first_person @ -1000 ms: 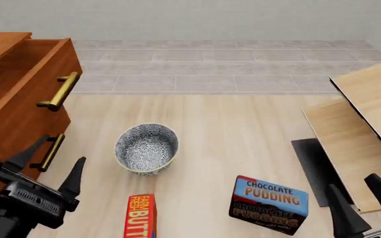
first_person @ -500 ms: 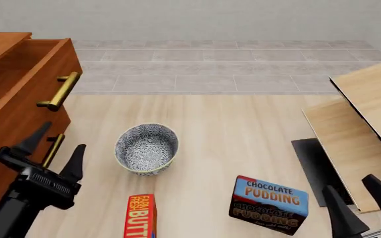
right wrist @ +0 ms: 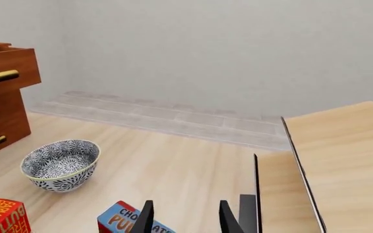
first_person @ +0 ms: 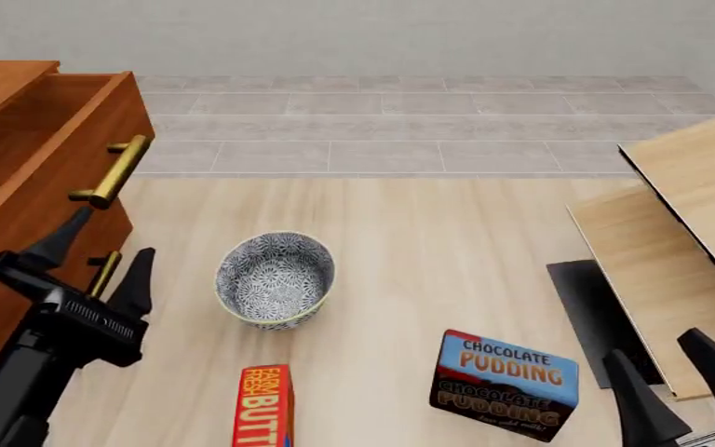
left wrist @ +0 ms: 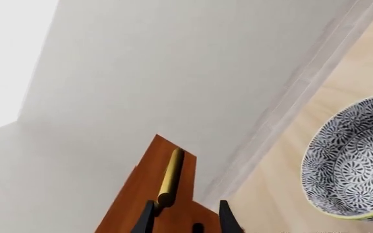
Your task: Close the top drawer of the cabinet.
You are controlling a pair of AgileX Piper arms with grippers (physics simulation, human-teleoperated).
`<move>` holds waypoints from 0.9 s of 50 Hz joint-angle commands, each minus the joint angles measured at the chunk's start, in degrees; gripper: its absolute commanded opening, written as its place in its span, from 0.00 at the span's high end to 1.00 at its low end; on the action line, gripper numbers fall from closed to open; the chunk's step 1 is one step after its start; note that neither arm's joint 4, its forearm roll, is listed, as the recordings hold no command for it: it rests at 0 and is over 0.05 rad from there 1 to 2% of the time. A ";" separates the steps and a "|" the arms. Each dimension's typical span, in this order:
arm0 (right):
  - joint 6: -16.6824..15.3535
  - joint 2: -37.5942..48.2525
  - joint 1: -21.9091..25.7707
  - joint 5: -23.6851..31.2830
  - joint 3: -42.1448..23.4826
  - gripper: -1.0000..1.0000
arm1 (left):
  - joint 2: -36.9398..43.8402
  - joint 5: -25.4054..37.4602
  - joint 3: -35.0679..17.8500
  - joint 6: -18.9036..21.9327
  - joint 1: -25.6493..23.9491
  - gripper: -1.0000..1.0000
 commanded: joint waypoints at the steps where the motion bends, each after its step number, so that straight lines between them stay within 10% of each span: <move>1: -0.03 0.02 -0.16 0.22 0.00 0.00 | 4.29 -4.90 -0.09 3.86 1.27 0.00; 45: -0.32 0.07 -0.16 0.56 -0.01 0.00 | 3.56 -5.01 -0.04 4.15 5.49 0.00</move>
